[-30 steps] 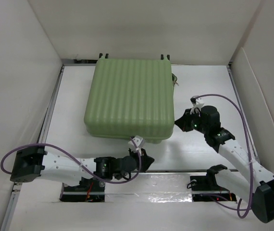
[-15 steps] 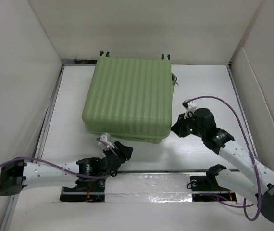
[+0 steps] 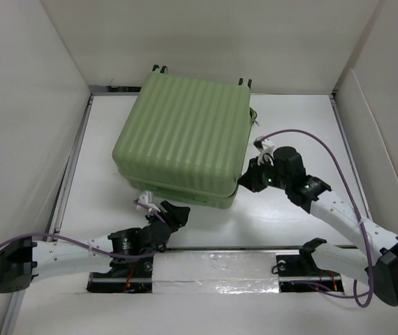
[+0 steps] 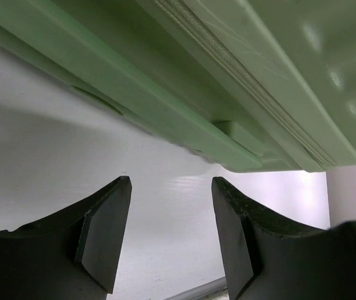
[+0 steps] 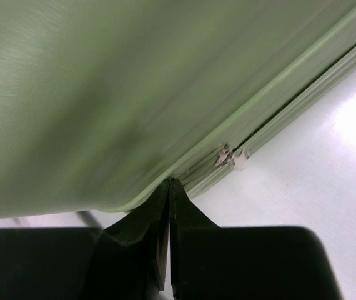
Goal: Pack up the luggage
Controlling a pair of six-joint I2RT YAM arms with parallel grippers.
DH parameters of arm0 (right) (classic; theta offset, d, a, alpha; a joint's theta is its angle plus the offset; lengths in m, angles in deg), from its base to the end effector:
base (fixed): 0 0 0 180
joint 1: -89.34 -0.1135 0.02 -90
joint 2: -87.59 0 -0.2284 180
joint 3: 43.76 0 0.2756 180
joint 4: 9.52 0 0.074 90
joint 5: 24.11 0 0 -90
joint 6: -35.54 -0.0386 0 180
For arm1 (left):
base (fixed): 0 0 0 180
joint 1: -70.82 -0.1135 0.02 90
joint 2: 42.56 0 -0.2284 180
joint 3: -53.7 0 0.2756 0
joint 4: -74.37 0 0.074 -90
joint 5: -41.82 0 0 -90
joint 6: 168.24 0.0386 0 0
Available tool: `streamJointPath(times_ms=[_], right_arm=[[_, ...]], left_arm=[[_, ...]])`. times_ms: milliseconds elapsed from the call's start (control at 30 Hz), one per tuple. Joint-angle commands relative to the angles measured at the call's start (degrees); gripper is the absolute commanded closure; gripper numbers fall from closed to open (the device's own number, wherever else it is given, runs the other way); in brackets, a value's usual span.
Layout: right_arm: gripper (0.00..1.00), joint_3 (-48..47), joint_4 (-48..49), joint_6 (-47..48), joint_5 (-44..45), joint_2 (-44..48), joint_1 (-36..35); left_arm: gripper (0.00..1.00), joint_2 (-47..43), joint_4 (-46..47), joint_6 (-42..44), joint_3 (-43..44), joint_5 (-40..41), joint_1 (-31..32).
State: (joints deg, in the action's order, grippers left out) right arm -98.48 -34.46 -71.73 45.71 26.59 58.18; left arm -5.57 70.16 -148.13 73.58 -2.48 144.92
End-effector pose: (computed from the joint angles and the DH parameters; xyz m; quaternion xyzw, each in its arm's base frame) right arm 0.2306 0.1550 0.2260 -0.1891 0.8411 0.3374 0.3780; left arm 0.0800 -0.1800 0.1331 -0.1910 0.7684 -0.3953 0.4656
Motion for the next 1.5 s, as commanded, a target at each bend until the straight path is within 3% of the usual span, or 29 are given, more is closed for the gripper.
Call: streamJointPath(times_ms=[0,67,167,367,433,567,833,1133,1467], right_arm=[[0.9,2.56,11.38,3.82,4.0,5.34,0.31],[0.75,7.32,17.0,4.79,5.24,10.0,2.32],[0.66,16.12,25.96,3.22,1.05,12.73,6.09],[0.65,20.69,33.79,2.78,-4.41,10.9,11.9],[0.65,23.15,42.12,0.41,-7.57,9.85,15.15],[0.56,25.54,49.97,0.93,-15.82,4.58,16.3],[0.56,26.07,62.36,-0.91,-24.37,-5.63,16.3],[0.57,22.56,58.33,1.28,-22.26,-7.12,15.69],[0.73,21.67,60.7,0.32,-22.44,-10.98,15.16]], left_arm=[[0.48,-1.66,2.45,-3.06,-1.24,3.08,-0.28],[0.47,-2.01,2.71,-3.06,-1.77,3.7,-0.28],[0.46,-2.36,1.92,-4.12,-1.69,4.76,-0.28],[0.44,-3.07,1.31,-3.24,-0.46,5.02,-0.28],[0.42,-3.42,0.96,-3.59,-0.54,5.37,-0.28],[0.41,-3.51,1.04,-4.21,-0.28,5.72,-0.28],[0.41,0.36,2.35,-1.84,2.7,3.81,-4.65],[0.43,4.67,13.7,6.69,2.09,-7.54,-15.13],[0.58,7.83,17.83,7.31,1.48,-9.66,-15.13]])
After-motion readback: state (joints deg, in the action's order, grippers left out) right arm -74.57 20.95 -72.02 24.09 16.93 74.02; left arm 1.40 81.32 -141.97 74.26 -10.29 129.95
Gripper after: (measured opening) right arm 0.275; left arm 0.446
